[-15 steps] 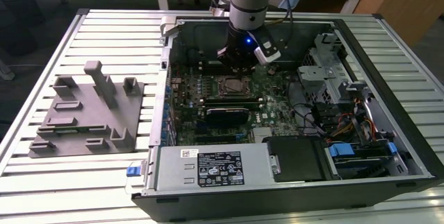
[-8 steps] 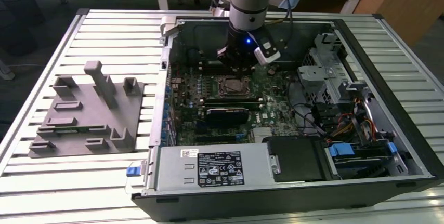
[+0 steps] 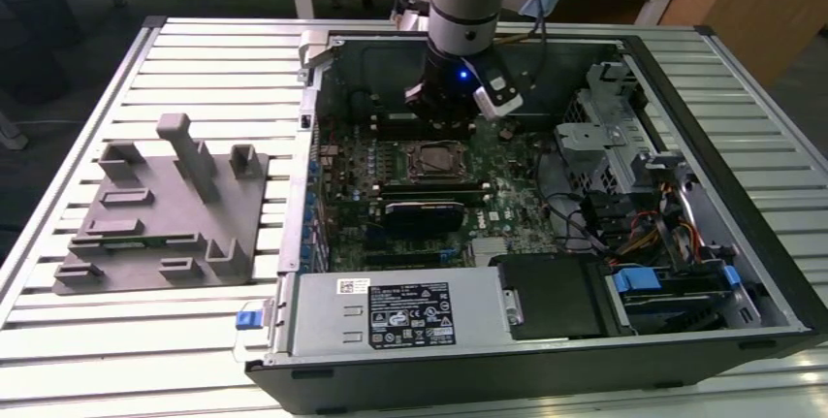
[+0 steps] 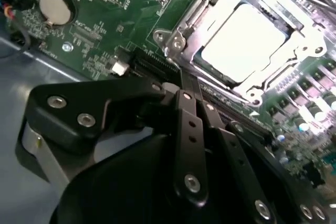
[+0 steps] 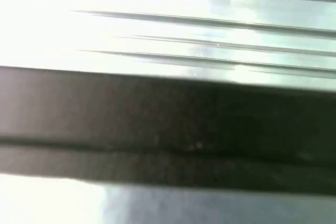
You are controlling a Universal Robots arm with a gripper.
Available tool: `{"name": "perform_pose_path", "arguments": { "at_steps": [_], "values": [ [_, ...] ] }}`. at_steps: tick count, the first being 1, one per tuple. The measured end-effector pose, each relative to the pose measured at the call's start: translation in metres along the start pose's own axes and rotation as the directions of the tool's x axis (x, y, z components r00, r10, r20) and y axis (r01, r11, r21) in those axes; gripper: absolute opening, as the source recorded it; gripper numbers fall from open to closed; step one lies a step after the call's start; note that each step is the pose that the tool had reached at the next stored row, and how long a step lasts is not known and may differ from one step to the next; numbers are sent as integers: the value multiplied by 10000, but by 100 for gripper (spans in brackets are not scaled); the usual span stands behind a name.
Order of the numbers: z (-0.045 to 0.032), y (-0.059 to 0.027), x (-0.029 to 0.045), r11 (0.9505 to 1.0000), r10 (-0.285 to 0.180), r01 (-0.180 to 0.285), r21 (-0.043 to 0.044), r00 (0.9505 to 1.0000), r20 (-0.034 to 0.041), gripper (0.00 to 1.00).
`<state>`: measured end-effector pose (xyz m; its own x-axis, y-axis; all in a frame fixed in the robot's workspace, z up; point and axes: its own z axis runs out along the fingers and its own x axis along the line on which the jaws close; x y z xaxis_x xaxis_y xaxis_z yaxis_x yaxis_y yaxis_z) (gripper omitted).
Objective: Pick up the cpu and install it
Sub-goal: 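Install the first cpu locking lever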
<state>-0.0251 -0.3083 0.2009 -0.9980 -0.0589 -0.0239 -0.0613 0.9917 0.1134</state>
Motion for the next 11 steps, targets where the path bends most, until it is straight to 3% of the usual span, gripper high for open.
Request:
{"name": "perform_pose_path", "arguments": {
  "at_steps": [4, 11],
  "values": [
    [-76, 8, -2, 10000, -1, 1, 2, 10000, -2, 11],
    [-84, -53, 1, 10000, -1, 1, 0, 10000, -2, 11]
  ]
}}
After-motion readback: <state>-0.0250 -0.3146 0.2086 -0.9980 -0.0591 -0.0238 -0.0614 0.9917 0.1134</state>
